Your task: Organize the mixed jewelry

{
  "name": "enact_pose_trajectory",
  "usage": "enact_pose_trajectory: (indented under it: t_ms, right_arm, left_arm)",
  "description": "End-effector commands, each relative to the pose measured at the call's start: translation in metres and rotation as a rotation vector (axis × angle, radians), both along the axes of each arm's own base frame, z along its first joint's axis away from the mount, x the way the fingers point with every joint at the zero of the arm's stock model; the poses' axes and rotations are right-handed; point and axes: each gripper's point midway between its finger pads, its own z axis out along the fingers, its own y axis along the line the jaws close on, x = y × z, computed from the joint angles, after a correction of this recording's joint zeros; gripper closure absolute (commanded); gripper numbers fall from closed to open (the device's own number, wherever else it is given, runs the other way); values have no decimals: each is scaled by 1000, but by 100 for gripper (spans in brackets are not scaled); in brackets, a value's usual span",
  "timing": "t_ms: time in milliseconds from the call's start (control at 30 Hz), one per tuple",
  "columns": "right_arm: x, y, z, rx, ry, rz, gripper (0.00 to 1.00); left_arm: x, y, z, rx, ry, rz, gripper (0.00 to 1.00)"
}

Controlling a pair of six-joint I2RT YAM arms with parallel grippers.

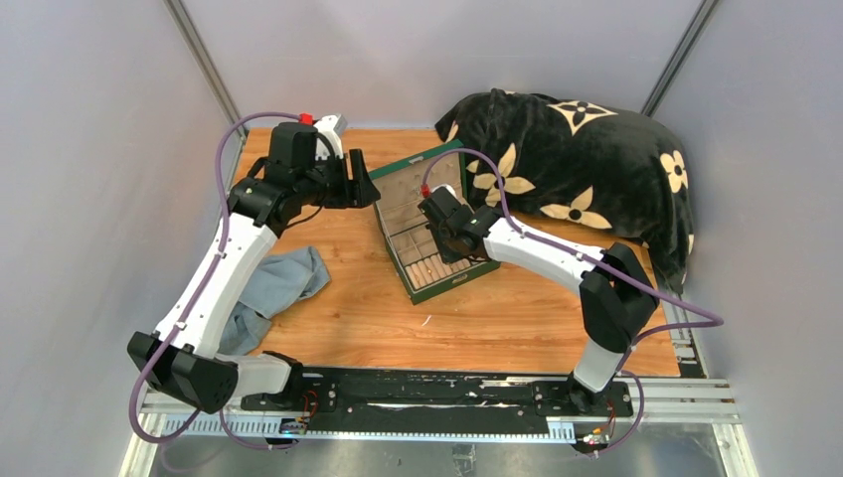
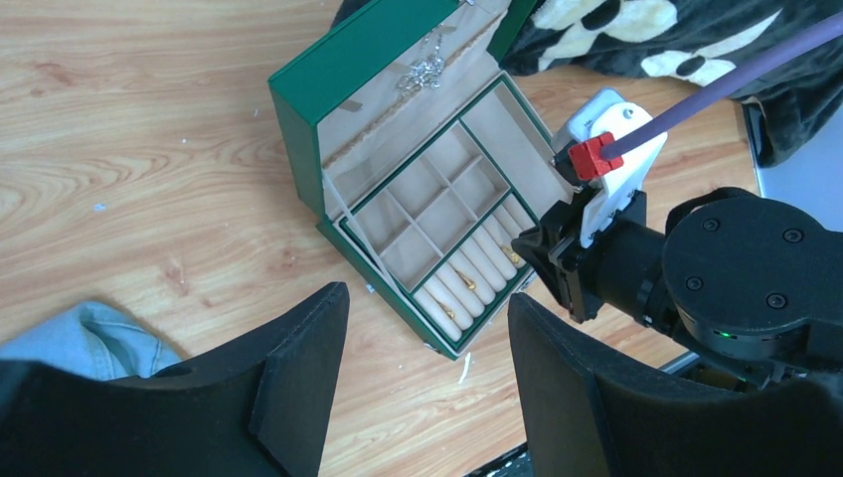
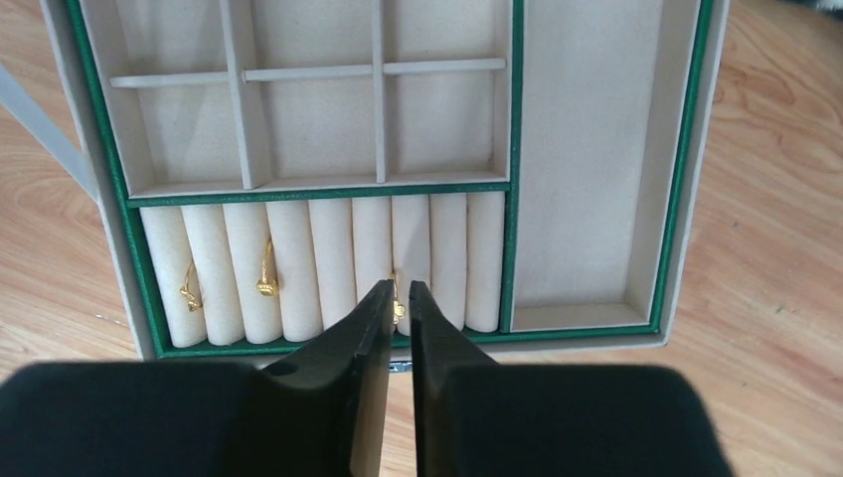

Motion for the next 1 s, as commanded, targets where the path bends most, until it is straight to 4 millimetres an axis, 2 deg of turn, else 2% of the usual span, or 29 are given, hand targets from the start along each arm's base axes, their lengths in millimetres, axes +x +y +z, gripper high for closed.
enact_pose_trajectory:
  t_ms: [0,167,467,733,967]
  right_arm:
    - [2,-14,5,-40,-2,-34,90]
    - [-1,-15,1,-38,12,-32,100]
    - [-17,-11,-5,17,66,-16,100]
    - [-17,-13,-8,7,69,-17,100]
    - [-17,-15,-19,-24,81,-19,100]
  left_arm:
    - [4,-3,1,-6,-5,-16,35]
    - [7,-5,2,-11,-1,-18,35]
    - [10,-6,-2,-10,11,-8,35]
    - [12,-6,-2,-11,13,-6,35]
    - [12,-7,-3,-12,16,-10,35]
